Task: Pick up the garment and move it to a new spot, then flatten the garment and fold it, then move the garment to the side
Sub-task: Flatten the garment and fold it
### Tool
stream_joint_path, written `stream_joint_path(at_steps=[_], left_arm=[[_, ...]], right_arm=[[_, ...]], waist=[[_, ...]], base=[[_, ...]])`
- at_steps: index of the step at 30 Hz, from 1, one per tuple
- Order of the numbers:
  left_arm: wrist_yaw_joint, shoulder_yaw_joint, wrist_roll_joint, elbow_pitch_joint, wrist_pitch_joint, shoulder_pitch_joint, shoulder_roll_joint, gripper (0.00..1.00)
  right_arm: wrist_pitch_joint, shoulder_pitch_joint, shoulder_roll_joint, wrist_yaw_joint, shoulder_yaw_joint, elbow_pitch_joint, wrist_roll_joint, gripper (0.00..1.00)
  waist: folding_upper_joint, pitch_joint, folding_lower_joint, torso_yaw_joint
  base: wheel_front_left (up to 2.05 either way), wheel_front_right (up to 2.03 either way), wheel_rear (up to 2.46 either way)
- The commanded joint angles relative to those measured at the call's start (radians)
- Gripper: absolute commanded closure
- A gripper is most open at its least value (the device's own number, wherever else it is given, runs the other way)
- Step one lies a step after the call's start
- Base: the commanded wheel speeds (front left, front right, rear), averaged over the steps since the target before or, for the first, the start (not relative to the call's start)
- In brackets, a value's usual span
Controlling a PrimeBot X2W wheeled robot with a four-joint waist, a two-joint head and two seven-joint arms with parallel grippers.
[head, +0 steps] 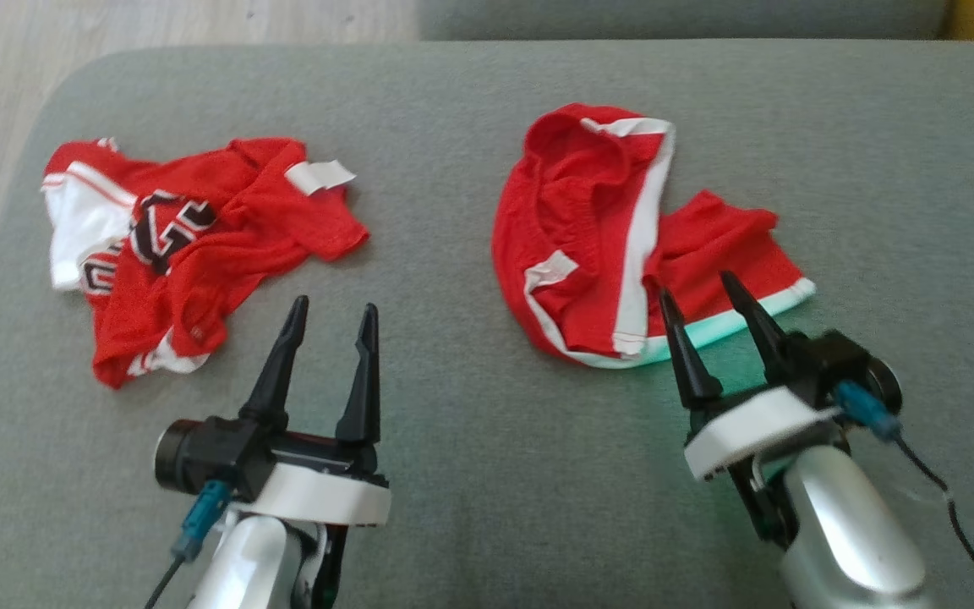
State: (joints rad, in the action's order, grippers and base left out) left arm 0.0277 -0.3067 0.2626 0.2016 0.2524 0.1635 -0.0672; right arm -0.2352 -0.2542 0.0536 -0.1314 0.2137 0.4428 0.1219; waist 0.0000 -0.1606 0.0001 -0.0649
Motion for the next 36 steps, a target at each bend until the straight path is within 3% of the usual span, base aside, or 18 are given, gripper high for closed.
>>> stream_joint_path(at_steps=[1, 10, 11, 13, 14, 21, 28, 36], left_arm=[[0.004, 0.021, -0.007, -0.023, 0.009, 0.047, 0.002, 0.00], [0.006, 0.017, -0.001, -0.017, 0.009, 0.055, 0.008, 0.00], [0.006, 0.018, -0.001, -0.016, 0.009, 0.056, 0.009, 0.00], [0.008, 0.019, -0.001, -0.015, 0.009, 0.057, 0.009, 0.00], [0.008, 0.020, -0.001, -0.015, 0.009, 0.057, 0.010, 0.00], [0.006, 0.030, -0.002, -0.012, 0.009, 0.056, 0.012, 0.00], [0.002, 0.035, -0.001, -0.014, 0.009, 0.041, 0.013, 0.00], [0.002, 0.031, 0.005, -0.021, 0.009, 0.036, 0.015, 0.00]], right_arm=[[0.009, -0.050, -0.003, 0.001, 0.029, -0.008, 0.000, 0.00], [0.021, -0.137, -0.003, 0.001, 0.006, 0.135, -0.023, 0.00], [0.020, -0.141, -0.003, 0.001, 0.004, 0.148, -0.022, 0.15], [0.018, -0.147, -0.003, 0.001, 0.004, 0.169, -0.022, 0.85], [0.016, -0.150, -0.003, 0.001, 0.007, 0.178, -0.022, 1.00], [-0.009, -0.172, -0.003, 0.001, -0.003, 0.189, -0.030, 1.00], [-0.020, -0.206, -0.003, 0.001, -0.088, 0.113, -0.045, 1.00], [0.093, -0.312, 0.021, 0.001, -0.222, 0.052, -0.135, 1.00]], waist=[[0.0000, -0.017, -0.0001, -0.022], [0.0000, -0.052, -0.0001, -0.081], [0.0000, -0.053, -0.0001, -0.085], [0.0000, -0.055, -0.0001, -0.090], [0.0000, -0.055, -0.0001, -0.092], [0.0000, -0.044, -0.0001, -0.086], [0.0000, -0.006, -0.0001, -0.063], [0.0000, 0.006, -0.0001, -0.072]], base=[[0.00, 0.00, 0.00], [0.00, 0.00, 0.00], [0.00, 0.00, 0.00], [0.00, 0.00, 0.00], [0.00, 0.00, 0.00], [0.00, 0.00, 0.00], [0.00, 0.00, 0.00], [0.00, 0.00, 0.00]])
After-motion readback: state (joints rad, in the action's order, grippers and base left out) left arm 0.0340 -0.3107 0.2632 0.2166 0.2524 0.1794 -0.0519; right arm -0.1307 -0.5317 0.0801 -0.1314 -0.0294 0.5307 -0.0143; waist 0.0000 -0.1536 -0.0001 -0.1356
